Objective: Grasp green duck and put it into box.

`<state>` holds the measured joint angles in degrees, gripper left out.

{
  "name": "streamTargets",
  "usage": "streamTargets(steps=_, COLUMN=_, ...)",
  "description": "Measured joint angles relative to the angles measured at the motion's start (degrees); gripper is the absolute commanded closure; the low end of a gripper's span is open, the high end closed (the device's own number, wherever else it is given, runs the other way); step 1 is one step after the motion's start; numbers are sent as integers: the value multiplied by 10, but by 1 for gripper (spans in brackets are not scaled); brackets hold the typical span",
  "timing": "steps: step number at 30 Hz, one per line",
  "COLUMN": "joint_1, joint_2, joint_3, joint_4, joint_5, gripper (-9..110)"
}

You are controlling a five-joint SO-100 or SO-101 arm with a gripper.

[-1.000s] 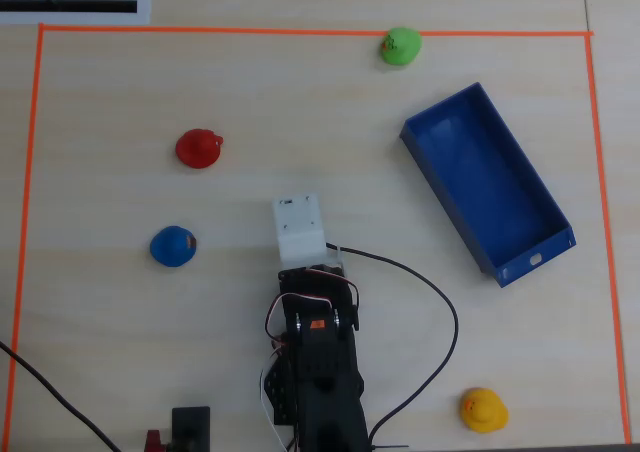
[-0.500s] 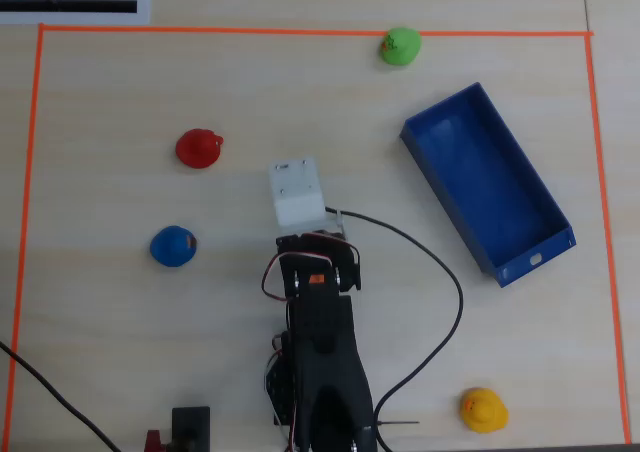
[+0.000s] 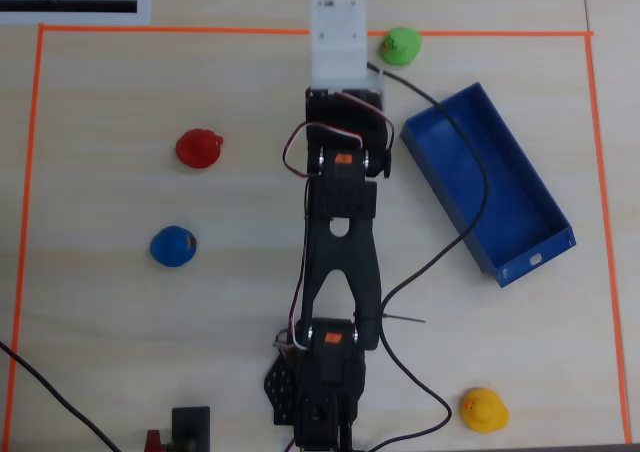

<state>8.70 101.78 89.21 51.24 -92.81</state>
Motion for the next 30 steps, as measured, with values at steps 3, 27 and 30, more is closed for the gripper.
streamTargets(steps=3, joint_1=17, joint_2=-87, joint_3=-111, joint_4=-24, joint_5=27, gripper=91)
streamTargets(steps=27, joint_1=110, joint_2=-582, joint_3=-626, joint_4=-185, joint_5=133, gripper=68)
streamTargets(steps=30, joint_1=108, joint_2=-624, joint_3=-643, joint_4=-207, joint_5=112, gripper=68)
